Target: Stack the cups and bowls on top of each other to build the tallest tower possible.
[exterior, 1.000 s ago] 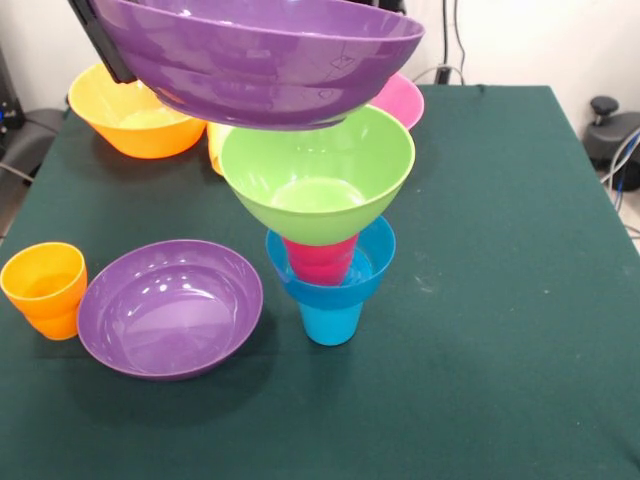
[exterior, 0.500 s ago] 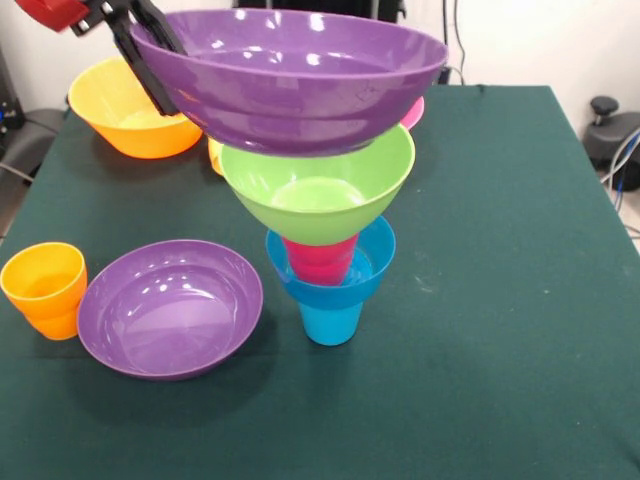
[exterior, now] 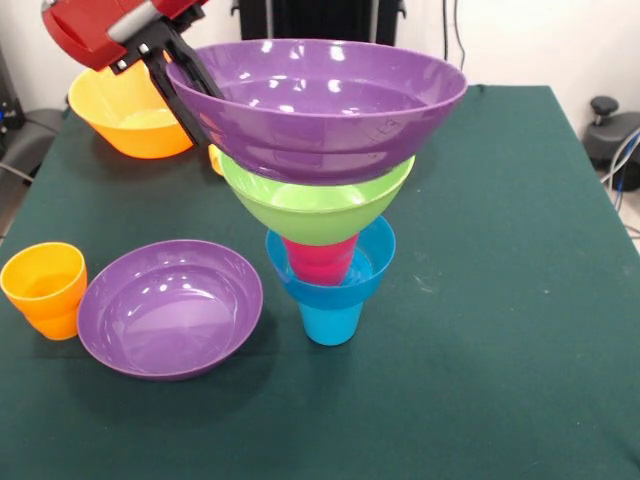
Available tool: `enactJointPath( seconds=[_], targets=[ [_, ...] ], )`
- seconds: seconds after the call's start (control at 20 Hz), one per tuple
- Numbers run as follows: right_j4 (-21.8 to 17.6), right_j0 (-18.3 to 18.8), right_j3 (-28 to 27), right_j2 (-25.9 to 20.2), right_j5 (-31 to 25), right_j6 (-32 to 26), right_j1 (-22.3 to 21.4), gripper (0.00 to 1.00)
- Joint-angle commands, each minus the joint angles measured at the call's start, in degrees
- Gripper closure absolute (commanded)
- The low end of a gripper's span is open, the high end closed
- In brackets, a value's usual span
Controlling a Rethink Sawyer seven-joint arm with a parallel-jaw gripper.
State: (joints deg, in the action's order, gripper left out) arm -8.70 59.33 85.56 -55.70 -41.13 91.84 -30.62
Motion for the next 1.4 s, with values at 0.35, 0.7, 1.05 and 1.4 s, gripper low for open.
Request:
enactJointPath(
  seconds=[0.35, 0.7, 1.05, 1.4],
  targets=[
    [0.2, -1.0, 4.3, 4.7, 2.8, 4.8, 4.0, 1.0],
    [1.0, -1.1, 3.4, 5.2, 0.4, 5.0, 3.9, 1.0],
    [1.9, -0.7, 3.1, 5.3, -2.0, 4.6, 3.5, 1.0],
    [2.1, -0.7, 2.1, 5.8, -4.1, 3.5, 3.5, 1.0]
  ],
)
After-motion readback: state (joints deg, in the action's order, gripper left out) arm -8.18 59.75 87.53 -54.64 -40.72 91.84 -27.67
